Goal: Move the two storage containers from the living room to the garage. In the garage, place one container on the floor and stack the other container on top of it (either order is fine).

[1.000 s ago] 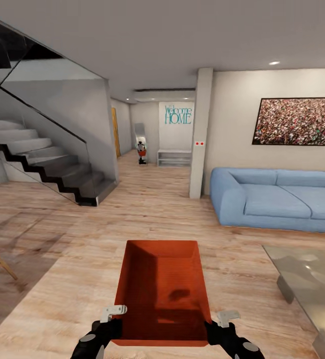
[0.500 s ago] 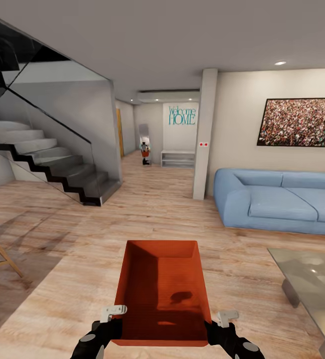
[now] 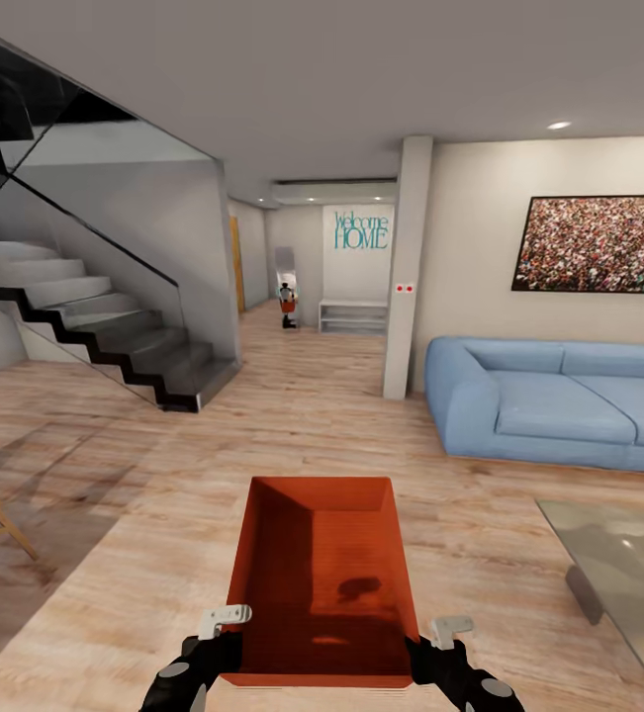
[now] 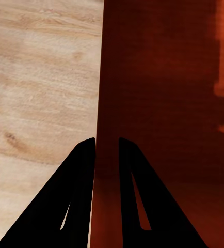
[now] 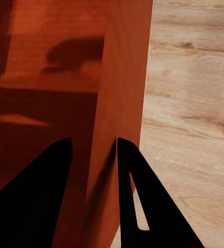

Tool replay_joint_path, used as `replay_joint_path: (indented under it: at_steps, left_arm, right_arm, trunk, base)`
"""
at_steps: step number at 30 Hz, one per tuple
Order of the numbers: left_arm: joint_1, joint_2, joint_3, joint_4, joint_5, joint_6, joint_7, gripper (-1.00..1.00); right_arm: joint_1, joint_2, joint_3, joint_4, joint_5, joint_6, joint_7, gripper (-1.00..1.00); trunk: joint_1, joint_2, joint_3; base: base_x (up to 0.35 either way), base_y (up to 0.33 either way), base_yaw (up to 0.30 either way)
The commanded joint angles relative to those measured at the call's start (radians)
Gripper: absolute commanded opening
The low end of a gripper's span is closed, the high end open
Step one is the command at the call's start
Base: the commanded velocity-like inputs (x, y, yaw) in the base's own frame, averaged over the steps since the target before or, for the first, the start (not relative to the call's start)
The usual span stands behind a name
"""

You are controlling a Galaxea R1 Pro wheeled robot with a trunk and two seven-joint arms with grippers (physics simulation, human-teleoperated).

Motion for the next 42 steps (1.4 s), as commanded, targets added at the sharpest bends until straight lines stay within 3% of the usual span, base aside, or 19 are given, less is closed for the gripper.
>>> replay_joint_path:
  at_steps: [1, 8, 17, 42]
  left_arm:
    - [-0.001, 0.0, 0.048, -0.003, 0.014, 0.005, 0.0, -1.0]
    - [-0.001, 0.0, 0.048, -0.003, 0.014, 0.005, 0.0, -1.0]
    - [-0.001, 0.0, 0.047, -0.003, 0.014, 0.005, 0.001, -1.0]
    - [-0.003, 0.0, 0.048, -0.003, 0.013, 0.004, 0.001, -1.0]
  right_arm:
    - [0.0, -0.012, 0.016, 0.0, -0.014, -0.002, 0.01, -1.0]
    - [0.0, -0.012, 0.016, 0.0, -0.014, -0.002, 0.01, -1.0]
    - [0.0, -0.011, 0.016, 0.002, 0.018, -0.003, 0.01, -1.0]
    - [0.0, -0.011, 0.016, 0.002, 0.02, -0.002, 0.01, -1.0]
  trunk:
    - [0.001, -0.001, -0.002]
    - [0.001, -0.001, -0.002]
    - [0.001, -0.001, -0.002]
    - [0.001, -0.001, -0.006]
  base:
    - [0.319, 0.0, 0.0]
    - [0.325, 0.0, 0.0]
    - [0.326, 0.0, 0.0]
    - [0.326, 0.0, 0.0]
